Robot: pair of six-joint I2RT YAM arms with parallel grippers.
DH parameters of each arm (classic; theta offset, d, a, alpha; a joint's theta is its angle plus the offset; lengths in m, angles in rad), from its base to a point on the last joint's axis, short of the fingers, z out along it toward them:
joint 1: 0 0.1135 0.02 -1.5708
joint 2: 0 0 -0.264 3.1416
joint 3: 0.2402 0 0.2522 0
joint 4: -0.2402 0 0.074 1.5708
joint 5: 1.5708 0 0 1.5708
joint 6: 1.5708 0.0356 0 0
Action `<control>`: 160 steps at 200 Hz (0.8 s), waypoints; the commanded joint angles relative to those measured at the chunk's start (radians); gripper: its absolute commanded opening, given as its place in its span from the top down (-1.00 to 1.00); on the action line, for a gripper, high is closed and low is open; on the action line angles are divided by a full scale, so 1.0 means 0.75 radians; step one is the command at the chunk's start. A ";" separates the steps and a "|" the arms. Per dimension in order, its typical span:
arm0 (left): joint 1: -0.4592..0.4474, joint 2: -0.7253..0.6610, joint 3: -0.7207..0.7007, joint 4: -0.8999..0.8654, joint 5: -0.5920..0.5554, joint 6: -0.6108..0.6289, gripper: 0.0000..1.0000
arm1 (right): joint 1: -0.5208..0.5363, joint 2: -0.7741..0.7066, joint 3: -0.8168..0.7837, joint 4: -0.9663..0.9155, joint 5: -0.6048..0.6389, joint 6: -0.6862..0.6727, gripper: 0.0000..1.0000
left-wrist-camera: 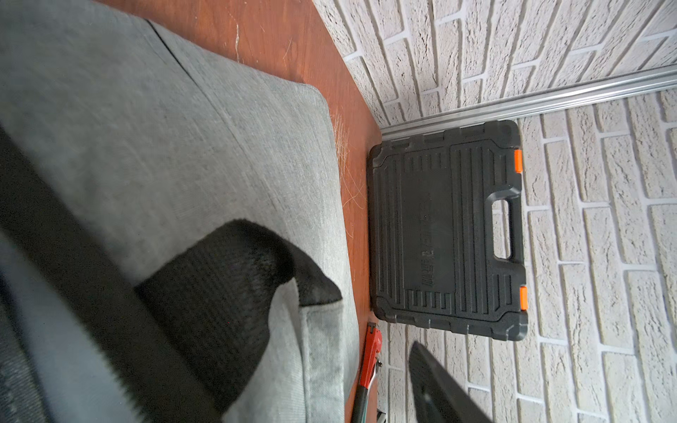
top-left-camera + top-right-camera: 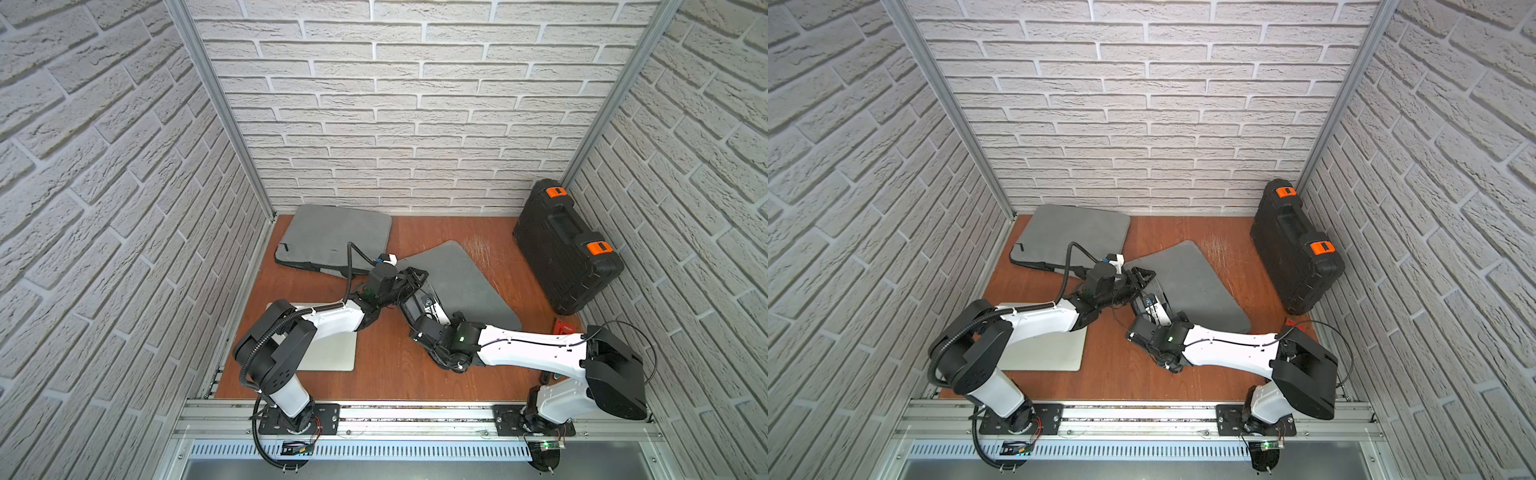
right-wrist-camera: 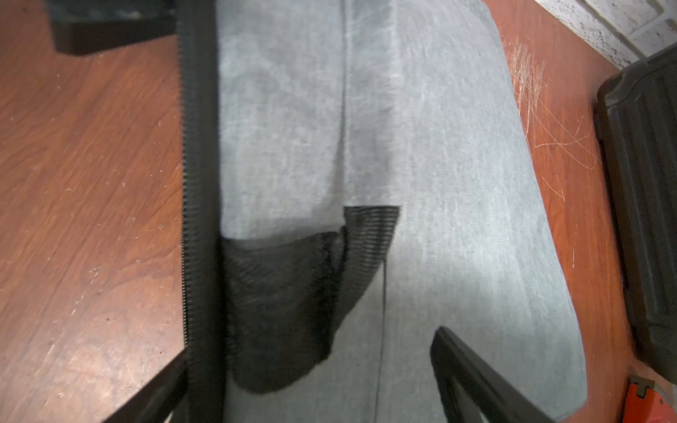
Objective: Open the zippered laptop bag and take out the laptop
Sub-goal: Open the bag flap on the zippered laptop bag.
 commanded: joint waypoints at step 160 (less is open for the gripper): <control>0.100 -0.195 -0.168 0.031 -0.051 0.050 -0.77 | -0.007 0.096 0.164 -0.163 0.296 0.128 0.88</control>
